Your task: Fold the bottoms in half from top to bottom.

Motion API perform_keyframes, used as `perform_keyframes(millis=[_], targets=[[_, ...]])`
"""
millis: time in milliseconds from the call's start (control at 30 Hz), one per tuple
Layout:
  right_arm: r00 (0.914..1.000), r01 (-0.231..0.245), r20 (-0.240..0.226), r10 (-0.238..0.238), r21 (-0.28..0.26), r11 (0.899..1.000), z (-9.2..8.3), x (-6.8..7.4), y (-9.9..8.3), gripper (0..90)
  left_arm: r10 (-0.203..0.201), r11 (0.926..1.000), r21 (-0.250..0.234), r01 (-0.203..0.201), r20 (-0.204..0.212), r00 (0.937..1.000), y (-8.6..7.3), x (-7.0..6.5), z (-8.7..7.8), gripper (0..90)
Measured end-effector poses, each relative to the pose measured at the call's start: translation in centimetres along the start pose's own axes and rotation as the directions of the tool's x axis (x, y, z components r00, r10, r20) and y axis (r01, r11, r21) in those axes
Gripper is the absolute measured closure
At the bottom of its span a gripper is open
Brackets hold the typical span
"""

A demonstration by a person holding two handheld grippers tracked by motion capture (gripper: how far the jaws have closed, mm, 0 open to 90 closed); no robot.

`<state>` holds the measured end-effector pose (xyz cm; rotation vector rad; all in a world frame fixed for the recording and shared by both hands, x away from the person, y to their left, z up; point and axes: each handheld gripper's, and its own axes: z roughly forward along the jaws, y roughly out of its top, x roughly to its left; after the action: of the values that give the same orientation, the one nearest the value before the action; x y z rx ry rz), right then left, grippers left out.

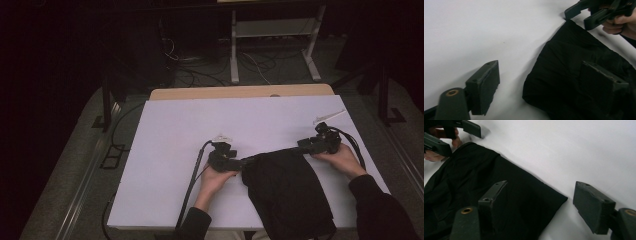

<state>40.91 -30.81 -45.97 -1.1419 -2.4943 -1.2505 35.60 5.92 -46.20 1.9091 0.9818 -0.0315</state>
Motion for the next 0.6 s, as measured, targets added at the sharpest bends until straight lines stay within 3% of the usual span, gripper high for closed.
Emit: perform_keyframes(millis=[133, 300, 433, 500, 600], targets=[[0.9998, 0.018, -0.001, -0.018, -0.002, 1.000, 0.1, 0.1, 0.0, 35.8, 0.001, 0.9999, 0.015, -0.001, 0.009, 1.0000, -0.2, 0.1, 0.3, 26.4], [0.9986, 0.050, -0.018, -0.050, 0.020, 0.999, 0.5, 0.6, -0.1, 56.8, -0.021, 0.9985, 0.052, 0.018, 0.065, 0.9977, -0.3, 0.1, 0.5, 49.0], [0.9970, 0.065, -0.047, -0.062, 0.069, 0.996, 1.0, 1.0, -0.1, 81.5, 0.035, 0.9960, 0.081, -0.038, 0.044, 0.9984, -0.4, -0.4, 0.6, 72.5], [0.9969, 0.066, -0.047, -0.063, 0.074, 0.995, 0.9, 1.3, -0.1, 83.3, 0.058, 0.9950, 0.079, -0.061, 0.041, 0.9975, -0.4, -0.7, 0.4, 79.4], [0.9980, 0.056, -0.034, -0.054, 0.054, 0.997, 0.4, 1.7, -0.1, 83.8, 0.115, 0.9914, 0.060, -0.116, 0.021, 0.9932, -0.2, -1.2, -0.1, 81.8]])
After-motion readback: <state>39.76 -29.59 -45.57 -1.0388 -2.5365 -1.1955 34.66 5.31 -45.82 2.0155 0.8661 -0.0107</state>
